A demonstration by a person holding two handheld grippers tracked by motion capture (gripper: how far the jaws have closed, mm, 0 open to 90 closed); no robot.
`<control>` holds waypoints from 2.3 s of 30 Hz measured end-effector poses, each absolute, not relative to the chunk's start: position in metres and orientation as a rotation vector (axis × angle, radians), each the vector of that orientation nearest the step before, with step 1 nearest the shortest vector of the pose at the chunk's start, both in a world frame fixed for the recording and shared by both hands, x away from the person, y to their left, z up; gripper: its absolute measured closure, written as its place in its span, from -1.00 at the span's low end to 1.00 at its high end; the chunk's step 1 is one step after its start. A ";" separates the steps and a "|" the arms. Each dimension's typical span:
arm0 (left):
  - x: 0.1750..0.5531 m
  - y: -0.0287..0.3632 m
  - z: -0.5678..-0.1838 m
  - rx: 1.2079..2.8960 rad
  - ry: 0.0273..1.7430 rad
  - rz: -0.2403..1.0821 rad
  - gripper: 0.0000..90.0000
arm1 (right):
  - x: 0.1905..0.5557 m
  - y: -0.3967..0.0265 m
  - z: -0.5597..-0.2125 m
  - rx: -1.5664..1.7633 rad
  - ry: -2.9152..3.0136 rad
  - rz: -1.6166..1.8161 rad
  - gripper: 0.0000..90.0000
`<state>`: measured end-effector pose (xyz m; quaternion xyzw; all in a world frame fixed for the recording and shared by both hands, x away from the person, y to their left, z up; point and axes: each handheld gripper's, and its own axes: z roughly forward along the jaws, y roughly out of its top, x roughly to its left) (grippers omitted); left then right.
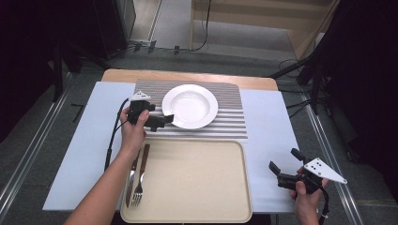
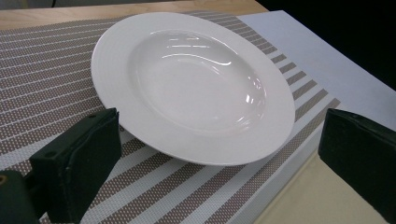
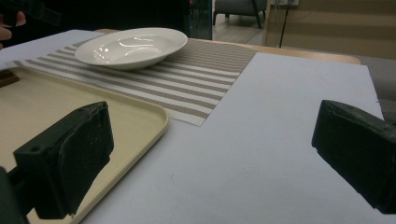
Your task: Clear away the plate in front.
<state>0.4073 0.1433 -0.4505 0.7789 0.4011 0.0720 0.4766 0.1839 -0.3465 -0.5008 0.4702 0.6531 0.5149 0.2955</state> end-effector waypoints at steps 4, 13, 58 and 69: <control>0.415 0.143 -0.453 1.902 0.996 0.168 -1.00 | 0.184 -0.347 -0.501 1.251 1.738 1.371 -1.00; 0.429 0.138 -0.462 1.901 1.019 0.148 -1.00 | 0.185 -0.349 -0.503 1.254 1.735 1.375 -1.00; 0.480 0.124 -0.479 1.922 1.177 0.132 -0.90 | 0.186 -0.354 -0.505 1.269 1.728 1.394 -1.00; 0.486 0.117 -0.485 1.926 1.195 0.092 -0.90 | 0.186 -0.354 -0.506 1.275 1.733 1.392 -1.00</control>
